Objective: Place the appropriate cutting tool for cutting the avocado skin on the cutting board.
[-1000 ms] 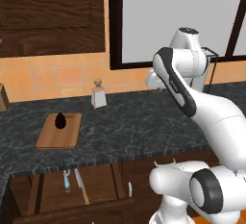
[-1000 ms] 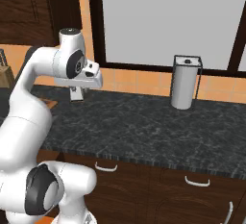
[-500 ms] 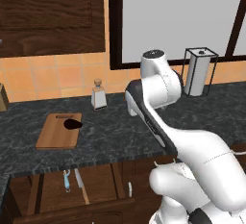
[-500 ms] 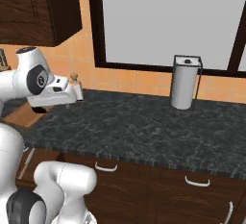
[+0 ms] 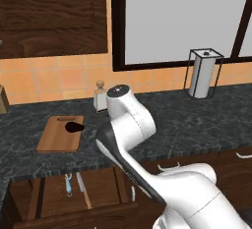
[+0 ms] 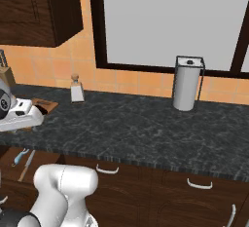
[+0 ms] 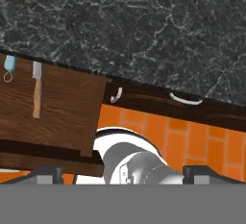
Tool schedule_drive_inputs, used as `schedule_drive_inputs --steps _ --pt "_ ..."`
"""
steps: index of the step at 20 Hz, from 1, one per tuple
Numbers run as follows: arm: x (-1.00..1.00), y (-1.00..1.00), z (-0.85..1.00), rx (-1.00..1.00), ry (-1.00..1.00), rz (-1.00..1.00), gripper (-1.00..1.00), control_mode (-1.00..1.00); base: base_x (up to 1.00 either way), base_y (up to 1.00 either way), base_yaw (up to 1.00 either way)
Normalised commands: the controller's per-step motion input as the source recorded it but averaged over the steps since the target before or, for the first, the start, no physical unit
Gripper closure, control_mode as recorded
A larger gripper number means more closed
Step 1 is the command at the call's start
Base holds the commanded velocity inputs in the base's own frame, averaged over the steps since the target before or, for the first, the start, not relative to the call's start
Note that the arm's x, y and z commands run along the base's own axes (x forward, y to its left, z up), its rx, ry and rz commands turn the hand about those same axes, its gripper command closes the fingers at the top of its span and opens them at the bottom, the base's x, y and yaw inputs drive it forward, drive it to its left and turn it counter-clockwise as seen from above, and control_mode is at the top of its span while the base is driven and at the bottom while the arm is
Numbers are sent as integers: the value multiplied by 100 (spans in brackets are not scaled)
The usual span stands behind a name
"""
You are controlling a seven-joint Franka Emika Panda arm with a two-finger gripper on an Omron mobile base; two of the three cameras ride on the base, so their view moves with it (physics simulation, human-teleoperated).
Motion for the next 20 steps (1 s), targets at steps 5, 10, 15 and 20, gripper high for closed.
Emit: schedule_drive_inputs --steps 5,10,15,20 --pt "-8 76 -45 0 7 0 -100 -100 0 0 0" --pt "0 63 -57 0 17 -2 -100 -100 0 0 0" --pt "0 70 -66 0 17 -4 -100 -100 0 0 0" --pt "0 36 -61 1 9 -2 -100 -100 0 0 0"
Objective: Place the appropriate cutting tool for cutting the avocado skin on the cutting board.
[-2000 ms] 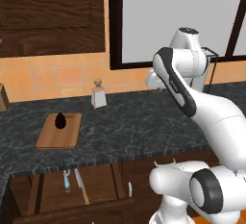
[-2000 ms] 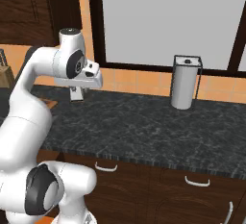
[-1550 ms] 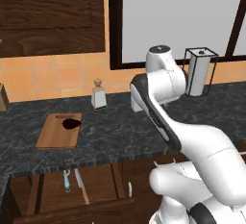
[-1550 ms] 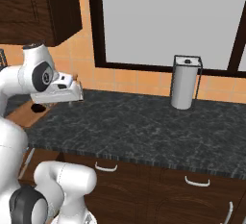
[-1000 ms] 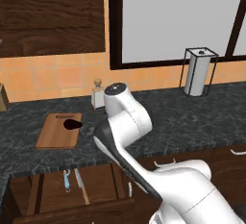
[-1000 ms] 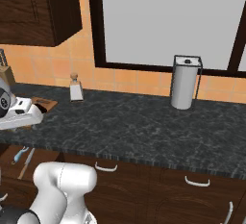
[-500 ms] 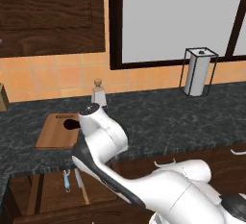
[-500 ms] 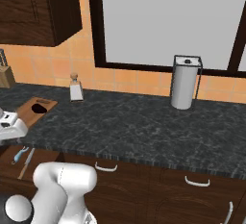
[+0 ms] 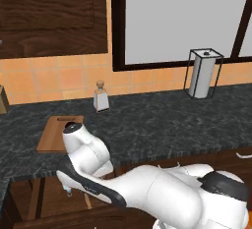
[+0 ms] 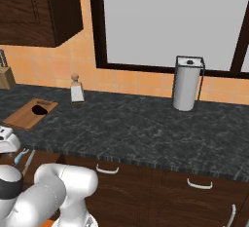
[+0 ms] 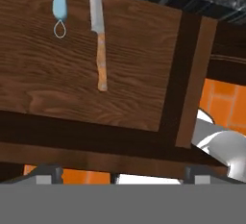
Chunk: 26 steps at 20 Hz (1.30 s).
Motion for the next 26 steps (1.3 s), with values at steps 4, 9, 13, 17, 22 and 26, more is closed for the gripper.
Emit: schedule_drive_inputs --steps 4,9,13,17,22,26 --pt "0 12 -66 0 6 0 -100 -100 0 0 0" --pt "0 7 -63 2 10 0 -100 -100 0 0 0" --pt "0 3 -48 7 9 0 -100 -100 0 0 0" --pt "-1 2 -46 3 13 -4 -100 -100 0 0 0" --pt "-29 0 -45 3 14 -2 -100 -100 0 0 0" --pt "-84 0 -10 11 10 -4 -100 -100 0 0 0"
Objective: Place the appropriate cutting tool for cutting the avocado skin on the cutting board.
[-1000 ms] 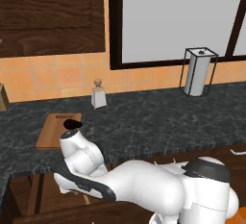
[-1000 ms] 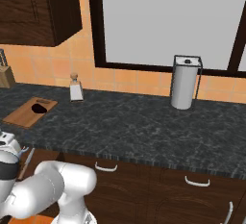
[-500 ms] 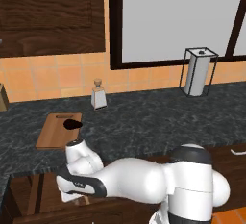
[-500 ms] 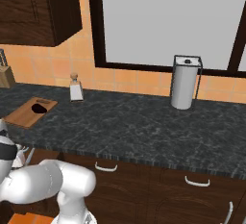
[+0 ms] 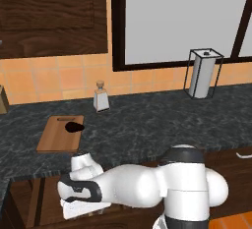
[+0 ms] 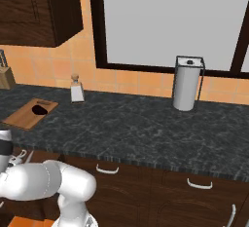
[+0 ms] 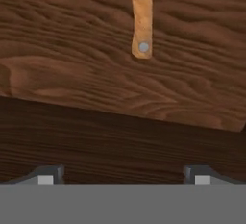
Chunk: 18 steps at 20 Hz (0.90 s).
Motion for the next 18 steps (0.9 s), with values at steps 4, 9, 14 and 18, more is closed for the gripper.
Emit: schedule_drive_inputs --steps 4,9,14,18 --pt "-100 0 0 11 5 -5 -100 -100 0 0 0" --pt "-95 0 -1 6 4 -3 -100 -100 0 0 0" --pt "-13 5 18 1 0 -3 -100 -100 0 0 0" --pt "74 30 15 0 0 -6 -100 -100 0 0 0"
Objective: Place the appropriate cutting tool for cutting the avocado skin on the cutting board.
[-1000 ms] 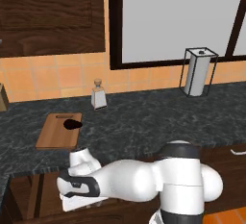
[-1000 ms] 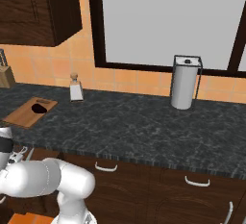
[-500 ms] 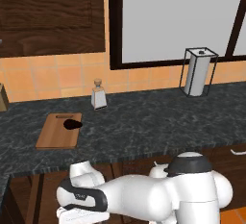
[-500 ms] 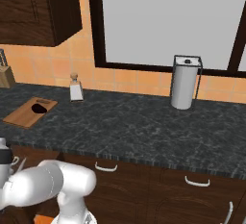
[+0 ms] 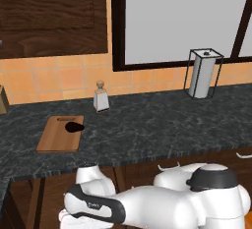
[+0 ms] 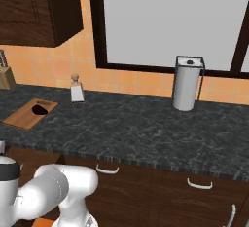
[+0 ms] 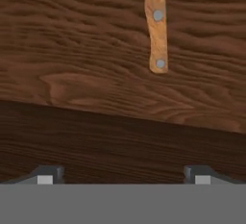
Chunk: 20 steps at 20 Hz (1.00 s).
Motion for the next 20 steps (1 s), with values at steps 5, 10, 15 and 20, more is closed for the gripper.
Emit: schedule_drive_inputs --steps 5,10,15,20 --pt "52 16 -3 0 0 -1 -100 -100 0 0 0" --pt "42 0 -8 -1 -4 0 -100 -100 0 0 0" --pt "3 0 -26 -1 -8 0 -100 -100 0 0 0" --pt "20 -1 -31 -1 -6 0 -100 -100 0 0 0"
